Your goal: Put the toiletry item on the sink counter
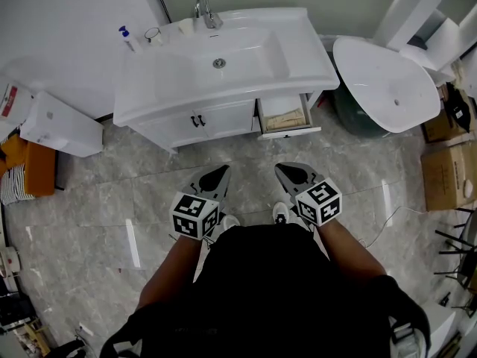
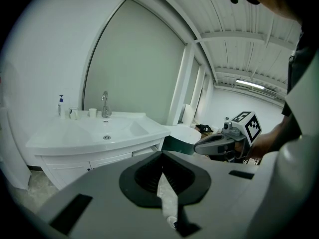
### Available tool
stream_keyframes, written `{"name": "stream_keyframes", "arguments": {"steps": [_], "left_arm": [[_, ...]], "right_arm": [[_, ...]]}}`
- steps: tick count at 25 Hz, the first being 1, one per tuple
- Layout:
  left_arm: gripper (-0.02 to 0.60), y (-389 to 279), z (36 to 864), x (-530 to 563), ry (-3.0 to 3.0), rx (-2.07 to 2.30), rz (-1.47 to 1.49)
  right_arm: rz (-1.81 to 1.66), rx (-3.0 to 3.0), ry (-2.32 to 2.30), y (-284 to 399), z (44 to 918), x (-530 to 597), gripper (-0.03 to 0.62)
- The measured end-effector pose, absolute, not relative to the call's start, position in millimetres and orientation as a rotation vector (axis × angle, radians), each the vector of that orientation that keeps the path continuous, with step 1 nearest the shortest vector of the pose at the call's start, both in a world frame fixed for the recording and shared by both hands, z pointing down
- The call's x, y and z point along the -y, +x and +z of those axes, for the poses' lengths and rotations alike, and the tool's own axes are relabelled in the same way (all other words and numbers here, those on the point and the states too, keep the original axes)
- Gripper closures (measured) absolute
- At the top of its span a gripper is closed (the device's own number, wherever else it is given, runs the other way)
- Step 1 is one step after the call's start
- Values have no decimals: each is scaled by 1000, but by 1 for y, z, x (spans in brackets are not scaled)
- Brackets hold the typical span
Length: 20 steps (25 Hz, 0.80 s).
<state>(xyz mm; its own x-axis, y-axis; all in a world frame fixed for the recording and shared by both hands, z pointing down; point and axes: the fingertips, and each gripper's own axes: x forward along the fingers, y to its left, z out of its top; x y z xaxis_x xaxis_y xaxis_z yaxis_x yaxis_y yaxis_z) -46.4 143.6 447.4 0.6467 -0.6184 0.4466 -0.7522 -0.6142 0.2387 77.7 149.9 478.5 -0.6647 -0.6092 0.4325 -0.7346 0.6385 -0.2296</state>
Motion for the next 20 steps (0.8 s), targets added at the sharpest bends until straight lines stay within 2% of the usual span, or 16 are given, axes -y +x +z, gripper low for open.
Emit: {"name": "stream_keyframes", "arguments": {"steps": [20], "left_arm": [[585,-36,448,-147,2465,1079,465]], "right_arm": [[568,2551,1089,88,478,-149,591]]}}
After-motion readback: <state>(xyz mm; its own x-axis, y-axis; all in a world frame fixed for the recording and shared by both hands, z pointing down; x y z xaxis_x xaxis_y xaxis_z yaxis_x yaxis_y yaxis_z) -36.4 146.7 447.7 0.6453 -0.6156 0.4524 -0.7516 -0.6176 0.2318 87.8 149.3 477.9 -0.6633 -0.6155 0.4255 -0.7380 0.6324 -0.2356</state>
